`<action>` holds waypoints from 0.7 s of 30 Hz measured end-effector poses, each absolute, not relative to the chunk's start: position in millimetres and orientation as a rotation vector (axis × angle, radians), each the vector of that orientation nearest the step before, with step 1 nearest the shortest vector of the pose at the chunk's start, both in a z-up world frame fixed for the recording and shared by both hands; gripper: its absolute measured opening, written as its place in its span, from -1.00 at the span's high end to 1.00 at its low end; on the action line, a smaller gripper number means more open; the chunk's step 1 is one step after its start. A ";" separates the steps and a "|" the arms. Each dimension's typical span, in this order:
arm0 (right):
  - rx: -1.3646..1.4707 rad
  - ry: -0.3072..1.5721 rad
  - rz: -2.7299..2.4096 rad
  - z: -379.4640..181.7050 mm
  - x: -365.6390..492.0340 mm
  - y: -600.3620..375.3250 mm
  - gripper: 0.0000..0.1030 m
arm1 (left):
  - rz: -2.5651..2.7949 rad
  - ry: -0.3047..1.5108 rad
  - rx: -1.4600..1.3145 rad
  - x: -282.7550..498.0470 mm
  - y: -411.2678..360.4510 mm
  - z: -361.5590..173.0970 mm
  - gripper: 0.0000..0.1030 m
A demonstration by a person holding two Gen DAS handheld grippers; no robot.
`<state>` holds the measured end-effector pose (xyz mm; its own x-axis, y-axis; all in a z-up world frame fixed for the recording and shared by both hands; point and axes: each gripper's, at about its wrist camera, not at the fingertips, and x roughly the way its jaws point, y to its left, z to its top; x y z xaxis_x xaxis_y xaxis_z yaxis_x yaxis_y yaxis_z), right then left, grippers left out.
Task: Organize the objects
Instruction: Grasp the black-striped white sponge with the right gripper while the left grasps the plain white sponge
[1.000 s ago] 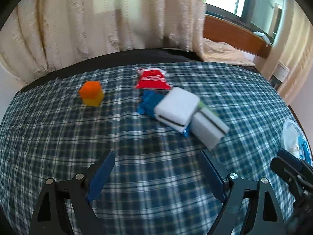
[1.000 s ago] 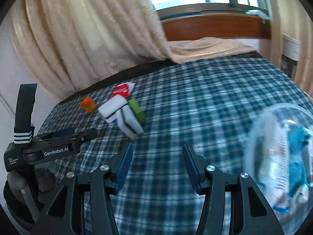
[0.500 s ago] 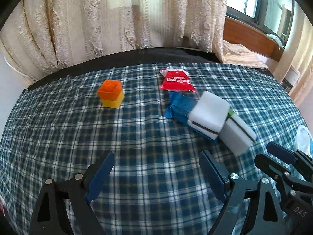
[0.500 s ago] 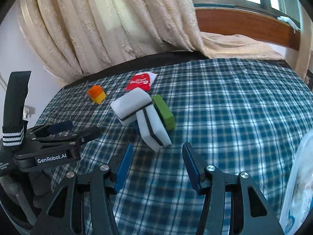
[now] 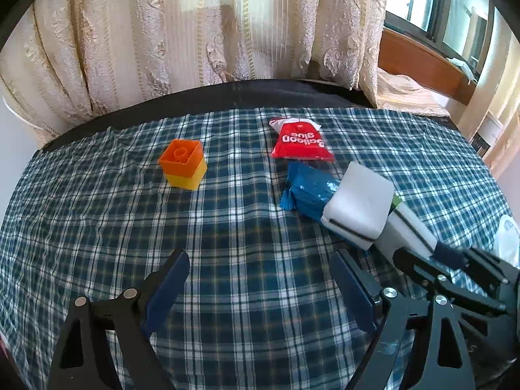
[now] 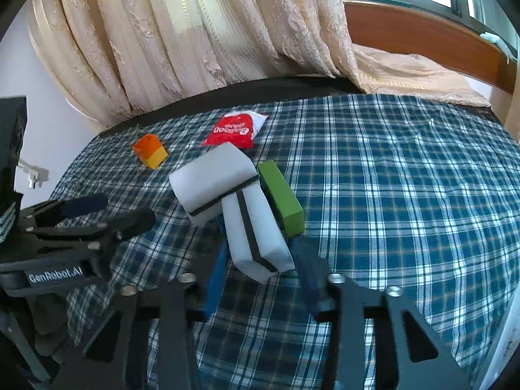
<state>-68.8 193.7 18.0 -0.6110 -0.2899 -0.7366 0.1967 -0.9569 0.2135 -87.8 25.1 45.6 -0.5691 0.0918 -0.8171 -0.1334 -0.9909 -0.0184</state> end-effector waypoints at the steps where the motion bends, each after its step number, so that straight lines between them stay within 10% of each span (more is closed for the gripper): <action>1: 1.213 -0.166 -2.594 17.8 -68.1 194.8 0.31 | 2.672 0.067 -1.383 -89.1 27.0 46.3 -0.78; 21: 1.162 -0.334 -2.601 26.9 -26.7 226.6 0.33 | 2.593 0.117 -1.314 -101.6 68.9 51.5 -0.78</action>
